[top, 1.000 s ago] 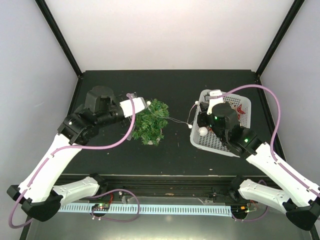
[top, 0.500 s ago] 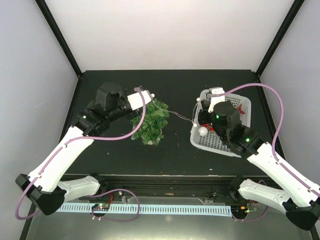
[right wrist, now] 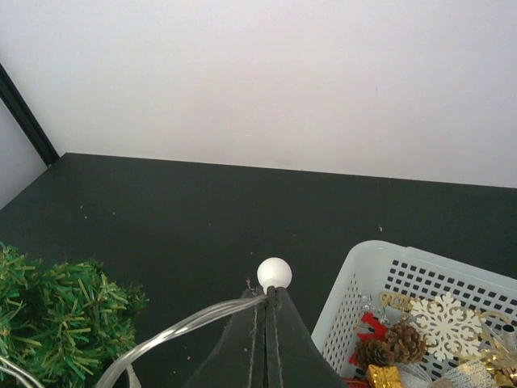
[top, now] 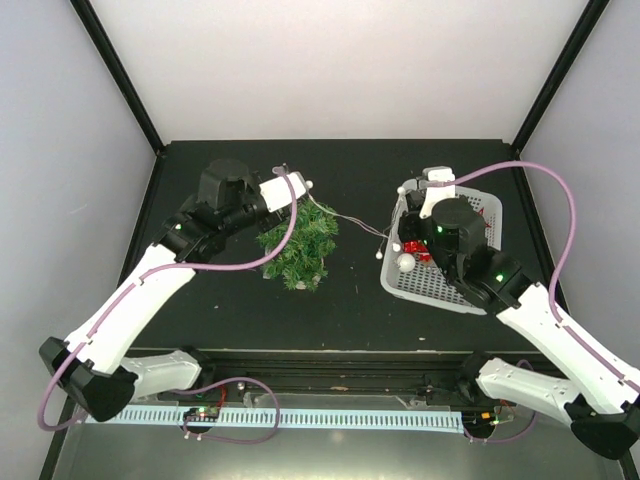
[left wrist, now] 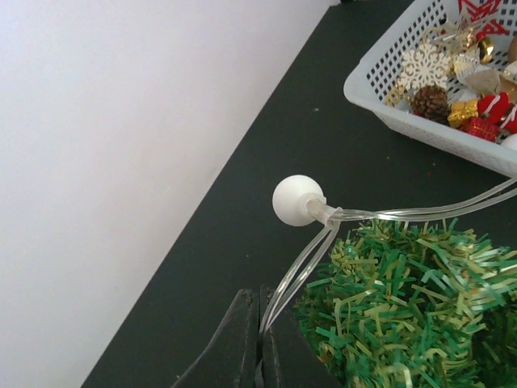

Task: Decorate the small christmas tree

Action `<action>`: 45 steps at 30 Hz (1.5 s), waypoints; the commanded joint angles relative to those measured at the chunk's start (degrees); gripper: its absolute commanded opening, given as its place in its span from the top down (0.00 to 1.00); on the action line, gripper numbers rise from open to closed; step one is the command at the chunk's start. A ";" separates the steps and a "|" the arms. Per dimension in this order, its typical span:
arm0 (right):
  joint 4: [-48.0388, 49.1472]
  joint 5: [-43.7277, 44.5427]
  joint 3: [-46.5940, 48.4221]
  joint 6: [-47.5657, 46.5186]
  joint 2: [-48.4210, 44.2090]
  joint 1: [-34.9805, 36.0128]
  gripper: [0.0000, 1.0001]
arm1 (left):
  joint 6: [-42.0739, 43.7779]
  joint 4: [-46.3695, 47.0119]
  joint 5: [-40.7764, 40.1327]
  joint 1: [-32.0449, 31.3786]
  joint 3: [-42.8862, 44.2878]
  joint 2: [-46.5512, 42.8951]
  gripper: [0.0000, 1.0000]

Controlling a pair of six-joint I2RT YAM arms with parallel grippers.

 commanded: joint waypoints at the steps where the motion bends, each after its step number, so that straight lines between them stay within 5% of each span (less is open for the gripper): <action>1: 0.54 1.75 2.45 -0.47 1.95 -0.33 0.99 | -2.10 1.33 -0.36 1.05 2.94 2.48 0.99; 28: -1.28 2.35 0.81 3.41 5.72 -0.47 0.99 | -8.44 -8.07 9.70 6.62 16.63 21.28 0.98; 41: -4.28 -2.44 -4.78 7.52 1.81 -0.43 0.99 | -8.37 -13.98 11.59 6.65 20.88 28.07 0.89; 45: -5.83 -3.50 -5.53 8.38 -0.08 -0.34 0.99 | -8.22 -15.32 11.59 6.62 22.16 29.17 0.75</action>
